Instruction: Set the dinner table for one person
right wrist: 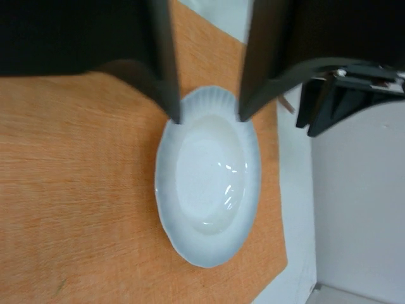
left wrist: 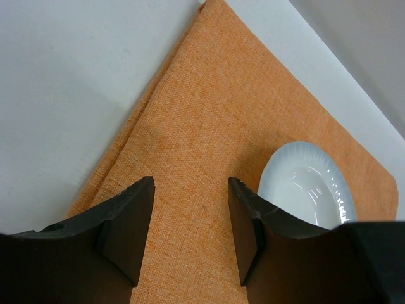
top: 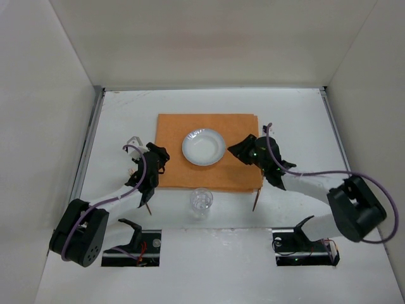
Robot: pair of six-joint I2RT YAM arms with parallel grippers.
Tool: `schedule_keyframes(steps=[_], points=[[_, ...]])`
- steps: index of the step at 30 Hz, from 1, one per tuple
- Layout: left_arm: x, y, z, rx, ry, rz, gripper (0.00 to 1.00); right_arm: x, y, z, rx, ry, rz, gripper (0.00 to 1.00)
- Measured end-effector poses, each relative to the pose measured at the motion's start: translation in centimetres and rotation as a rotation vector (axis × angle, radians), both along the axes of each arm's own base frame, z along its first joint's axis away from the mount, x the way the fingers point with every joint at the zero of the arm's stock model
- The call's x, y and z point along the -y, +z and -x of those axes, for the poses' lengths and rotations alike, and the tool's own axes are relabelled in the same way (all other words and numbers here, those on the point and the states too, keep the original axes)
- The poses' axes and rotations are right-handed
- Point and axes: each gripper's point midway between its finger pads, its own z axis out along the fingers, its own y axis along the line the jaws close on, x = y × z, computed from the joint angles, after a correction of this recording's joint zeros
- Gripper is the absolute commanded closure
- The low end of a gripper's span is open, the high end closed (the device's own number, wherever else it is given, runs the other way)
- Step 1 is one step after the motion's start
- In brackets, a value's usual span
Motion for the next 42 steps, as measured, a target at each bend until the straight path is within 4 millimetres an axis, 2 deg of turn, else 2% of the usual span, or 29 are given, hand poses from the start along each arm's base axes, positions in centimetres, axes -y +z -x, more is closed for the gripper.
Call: schedule_keyframes(steps=[1,3,6,8,11,16,18,20,21,22,28,32,37,39,42], points=[[0.0,0.0,0.0,0.000,0.000,0.001,0.53,0.9,0.3,0.6,0.010,-0.014,0.027,0.84],[0.0,0.0,0.0,-0.001,-0.001,0.003,0.53,3.1,0.4,1.8,0.005,-0.062,0.093,0.90],[0.2,0.0,0.0,-0.001,-0.004,0.009,0.53,6.5,-0.1,4.1,-0.030,-0.147,0.208,0.91],[0.2,0.0,0.0,-0.001,-0.004,0.012,0.53,8.1,-0.7,6.2,-0.061,-0.176,0.278,0.90],[0.3,0.0,0.0,-0.001,-0.007,0.019,0.53,9.6,-2.1,9.5,-0.136,-0.181,0.360,0.90],[0.4,0.0,0.0,-0.002,-0.012,0.028,0.53,11.8,-5.1,13.0,-0.274,-0.184,0.486,0.90],[0.4,0.0,0.0,-0.003,-0.011,0.031,0.53,12.3,-6.2,14.3,-0.325,-0.167,0.536,0.88],[0.3,0.0,0.0,-0.003,-0.010,0.032,0.53,12.4,-7.3,15.5,-0.364,-0.136,0.588,0.81],[0.3,0.0,-0.1,-0.003,-0.009,0.032,0.53,12.4,-7.7,15.9,-0.378,-0.122,0.612,0.73],[0.3,-0.1,0.0,-0.003,-0.008,0.032,0.53,12.4,-8.0,16.3,-0.394,-0.110,0.636,0.69],[0.2,-0.1,0.0,-0.004,-0.006,0.035,0.53,12.3,-9.2,16.3,-0.426,-0.093,0.718,0.65],[0.2,-0.1,0.0,-0.004,-0.007,0.036,0.53,12.1,-8.9,15.9,-0.405,-0.096,0.708,0.63],[0.2,-0.1,0.0,-0.004,-0.008,0.036,0.53,11.7,-8.3,15.5,-0.372,-0.088,0.689,0.54],[0.2,-0.1,0.0,-0.004,-0.008,0.036,0.53,11.5,-8.5,15.2,-0.366,-0.079,0.697,0.55],[0.2,-0.1,0.0,-0.005,-0.009,0.036,0.53,11.4,-9.0,14.9,-0.374,-0.073,0.711,0.62]])
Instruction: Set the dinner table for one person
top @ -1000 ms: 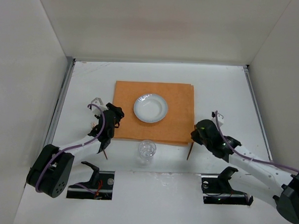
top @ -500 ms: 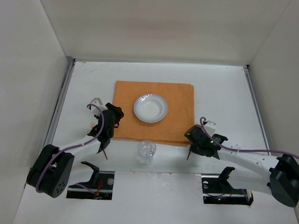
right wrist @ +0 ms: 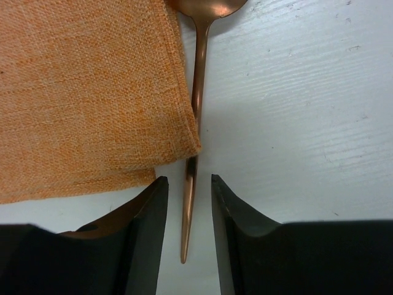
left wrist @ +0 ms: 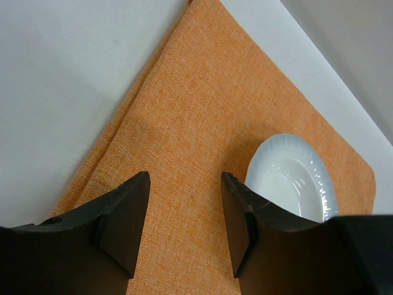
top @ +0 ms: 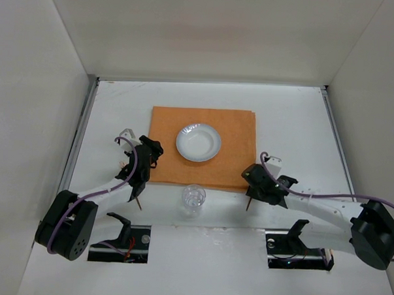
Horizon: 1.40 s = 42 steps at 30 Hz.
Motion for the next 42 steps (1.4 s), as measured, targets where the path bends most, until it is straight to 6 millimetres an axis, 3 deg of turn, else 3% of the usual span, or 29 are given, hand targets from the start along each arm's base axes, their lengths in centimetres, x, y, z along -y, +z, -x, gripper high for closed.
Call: schedule_keyframes(steps=[6,17,22,26,35,39,42], points=[[0.1,0.0,0.0,0.000,-0.003,0.005,0.53,0.0,-0.6,-0.2,-0.017,0.001,0.008,0.74],[0.0,0.0,-0.1,-0.001,0.001,0.012,0.53,0.5,-1.3,-0.6,-0.068,0.003,0.027,0.76],[-0.3,0.0,-0.1,-0.002,0.009,0.019,0.53,0.5,-1.3,-1.0,-0.089,0.018,0.035,0.90],[-0.4,0.0,-0.2,-0.002,0.011,0.024,0.53,0.8,-1.1,-0.9,-0.092,0.012,0.036,0.93],[0.0,-0.5,-0.2,-0.017,0.000,0.043,0.53,2.8,3.0,-0.6,-0.002,-0.040,0.012,0.93],[0.1,-0.5,-0.2,-0.017,-0.004,0.051,0.53,3.3,5.4,-1.8,0.061,-0.049,0.013,0.93],[0.1,-0.5,-0.2,-0.015,-0.005,0.054,0.53,2.1,6.9,-3.4,0.095,0.011,0.025,0.93]])
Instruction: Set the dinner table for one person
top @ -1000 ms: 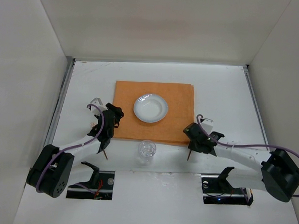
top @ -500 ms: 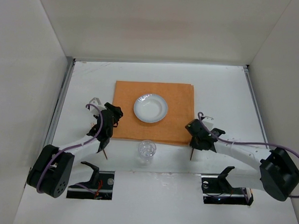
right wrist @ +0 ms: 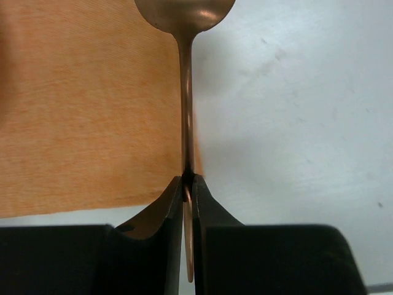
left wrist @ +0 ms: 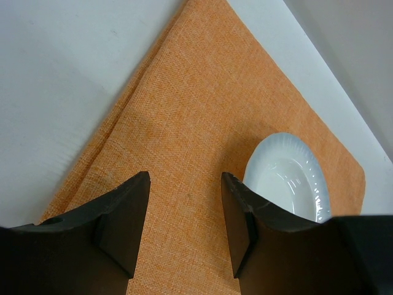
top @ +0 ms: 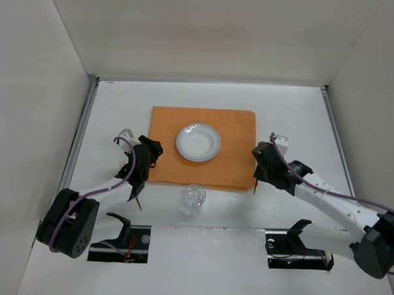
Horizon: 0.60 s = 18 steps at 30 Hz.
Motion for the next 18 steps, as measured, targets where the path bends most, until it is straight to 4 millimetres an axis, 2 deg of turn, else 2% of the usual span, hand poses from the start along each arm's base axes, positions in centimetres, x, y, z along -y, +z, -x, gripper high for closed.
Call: schedule_keyframes(steps=[4,10,14,18], points=[[0.0,0.0,0.0,0.000,0.000,0.001,0.53,-3.7,0.8,-3.3,0.027,0.104,-0.028,0.93],[0.0,0.0,0.0,0.000,0.001,0.001,0.53,-8.7,-1.1,-7.1,0.023,0.227,-0.066,0.93],[0.0,0.0,0.0,0.000,0.000,0.001,0.53,-10.1,-3.1,-8.3,0.006,0.256,-0.080,0.93],[0.0,0.0,0.0,-0.001,0.000,0.001,0.53,-10.3,-4.6,-8.9,-0.015,0.252,-0.085,0.93]])
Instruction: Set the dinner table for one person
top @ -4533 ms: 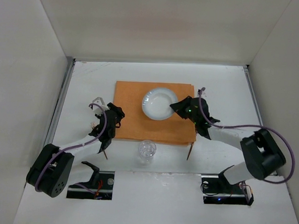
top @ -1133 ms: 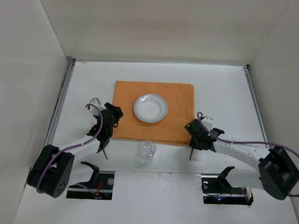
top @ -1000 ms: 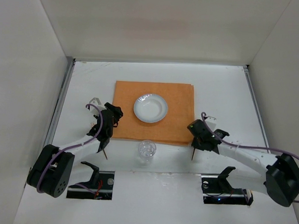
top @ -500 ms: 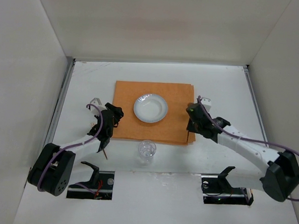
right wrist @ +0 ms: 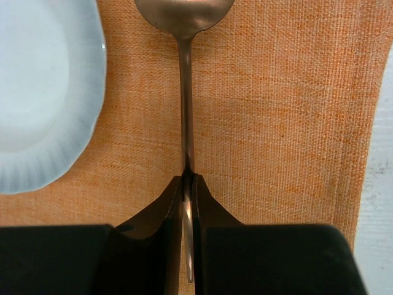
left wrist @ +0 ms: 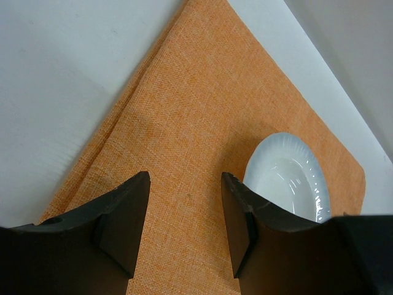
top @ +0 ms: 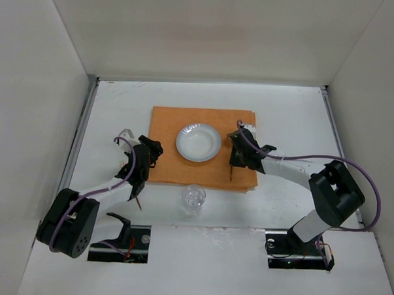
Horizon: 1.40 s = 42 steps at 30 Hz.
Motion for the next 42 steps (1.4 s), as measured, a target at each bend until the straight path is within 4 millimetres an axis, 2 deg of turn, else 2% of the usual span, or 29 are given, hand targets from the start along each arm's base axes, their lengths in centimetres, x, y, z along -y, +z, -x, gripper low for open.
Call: schedule_keyframes(steps=[14,18,23,27,29,31,34,37,39,40,42], points=[[0.0,-0.1,0.0,-0.001,0.000,-0.001,0.53,0.5,-1.1,0.0,-0.028,-0.012,0.004,0.91],[0.0,0.0,0.0,-0.001,0.000,0.000,0.53,0.8,-1.7,0.4,-0.043,-0.013,0.013,0.79],[0.0,-0.1,0.0,-0.004,0.000,-0.001,0.53,0.9,-1.7,0.3,-0.040,-0.016,0.012,0.58],[0.0,-0.1,0.0,-0.003,0.000,-0.001,0.53,1.0,-1.4,0.3,-0.036,-0.013,0.013,0.54],[0.0,-0.1,0.0,-0.002,0.000,0.000,0.53,1.1,-0.4,0.3,-0.017,-0.012,0.004,0.50],[0.0,-0.1,0.0,-0.001,0.000,0.000,0.53,1.3,1.5,0.4,0.022,-0.014,-0.012,0.46],[0.0,0.0,-0.1,0.001,0.000,0.001,0.53,1.6,5.9,0.6,0.123,-0.009,-0.053,0.46],[0.0,0.0,-0.1,0.002,0.002,0.002,0.53,1.1,10.5,1.7,0.239,0.028,-0.100,0.65],[-0.1,0.0,-0.1,0.002,0.003,0.002,0.53,0.0,12.7,3.1,0.290,0.085,-0.129,0.78],[-0.2,0.0,-0.1,0.002,0.006,0.001,0.53,-0.9,13.4,3.9,0.302,0.125,-0.139,0.82],[-0.4,0.0,-0.2,0.002,0.012,0.001,0.53,-2.8,14.2,5.5,0.297,0.210,-0.150,0.83]])
